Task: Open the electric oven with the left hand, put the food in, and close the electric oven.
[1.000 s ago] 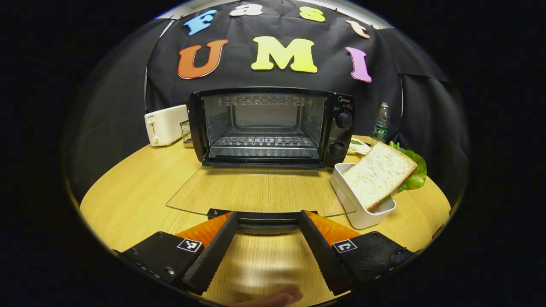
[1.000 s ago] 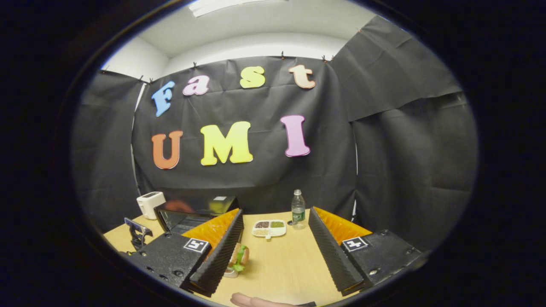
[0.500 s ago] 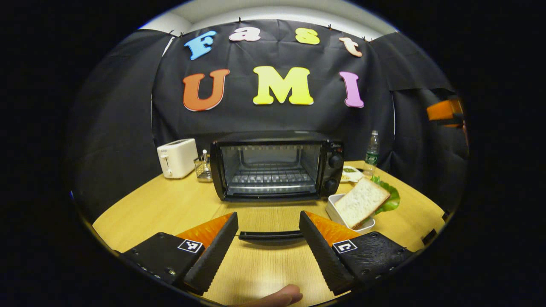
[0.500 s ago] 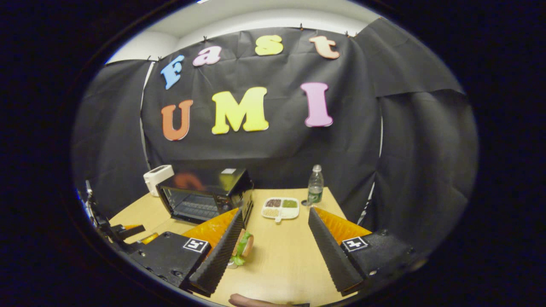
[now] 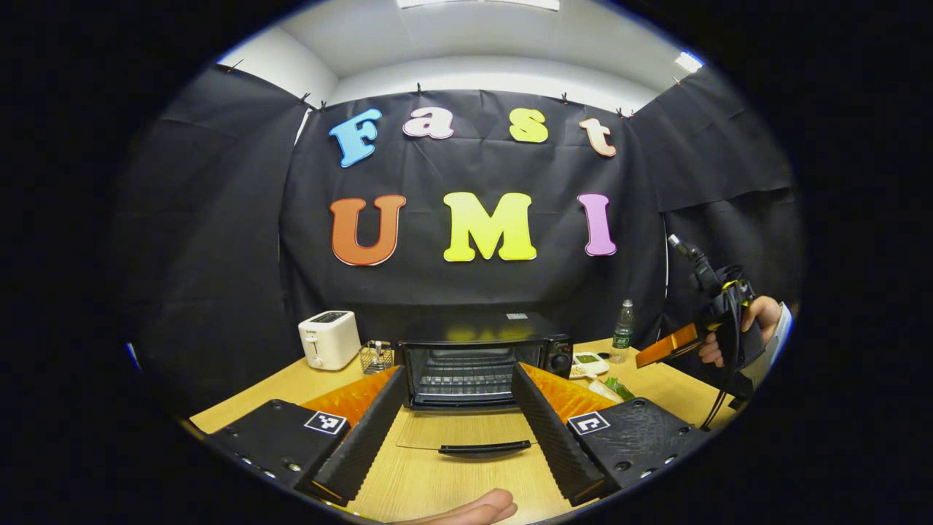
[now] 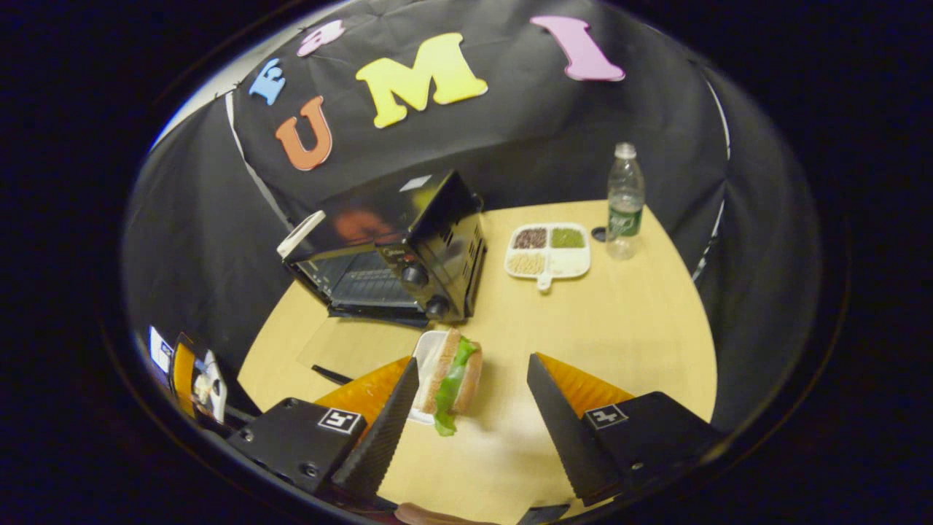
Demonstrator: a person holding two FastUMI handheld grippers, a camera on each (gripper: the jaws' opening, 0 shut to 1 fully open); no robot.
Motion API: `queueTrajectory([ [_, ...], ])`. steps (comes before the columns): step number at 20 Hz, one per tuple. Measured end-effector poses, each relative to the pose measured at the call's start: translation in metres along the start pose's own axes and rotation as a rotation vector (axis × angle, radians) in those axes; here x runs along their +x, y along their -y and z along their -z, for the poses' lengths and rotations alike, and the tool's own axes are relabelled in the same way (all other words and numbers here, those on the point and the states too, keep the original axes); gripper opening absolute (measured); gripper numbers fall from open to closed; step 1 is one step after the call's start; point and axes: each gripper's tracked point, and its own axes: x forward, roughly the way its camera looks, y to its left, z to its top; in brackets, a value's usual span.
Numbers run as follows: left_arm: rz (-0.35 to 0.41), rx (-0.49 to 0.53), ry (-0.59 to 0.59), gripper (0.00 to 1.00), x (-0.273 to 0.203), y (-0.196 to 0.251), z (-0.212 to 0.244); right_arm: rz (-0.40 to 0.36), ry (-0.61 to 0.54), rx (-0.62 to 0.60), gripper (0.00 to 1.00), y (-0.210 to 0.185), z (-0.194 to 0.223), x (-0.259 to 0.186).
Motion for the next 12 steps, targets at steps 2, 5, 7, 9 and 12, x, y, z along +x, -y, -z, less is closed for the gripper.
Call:
queueTrajectory([
  [2,-0.010,0.046,0.014,0.94,-0.005,-0.001,-0.009,-0.051,-0.089,0.018,0.89,-0.004,0.009,0.013],
  [5,-0.011,0.069,0.026,0.94,-0.012,0.004,-0.015,-0.105,-0.203,0.067,0.94,-0.006,0.014,0.036],
  [7,-0.028,0.044,0.049,0.95,-0.013,0.001,-0.021,-0.126,-0.291,0.107,0.92,-0.002,0.023,0.045],
  [9,-0.036,0.023,0.042,0.95,-0.012,0.002,-0.019,-0.155,-0.352,0.148,0.85,-0.005,0.027,0.053],
  [12,-0.051,0.022,0.017,0.96,-0.009,0.000,-0.013,-0.158,-0.420,0.181,0.77,-0.002,0.035,0.063],
])
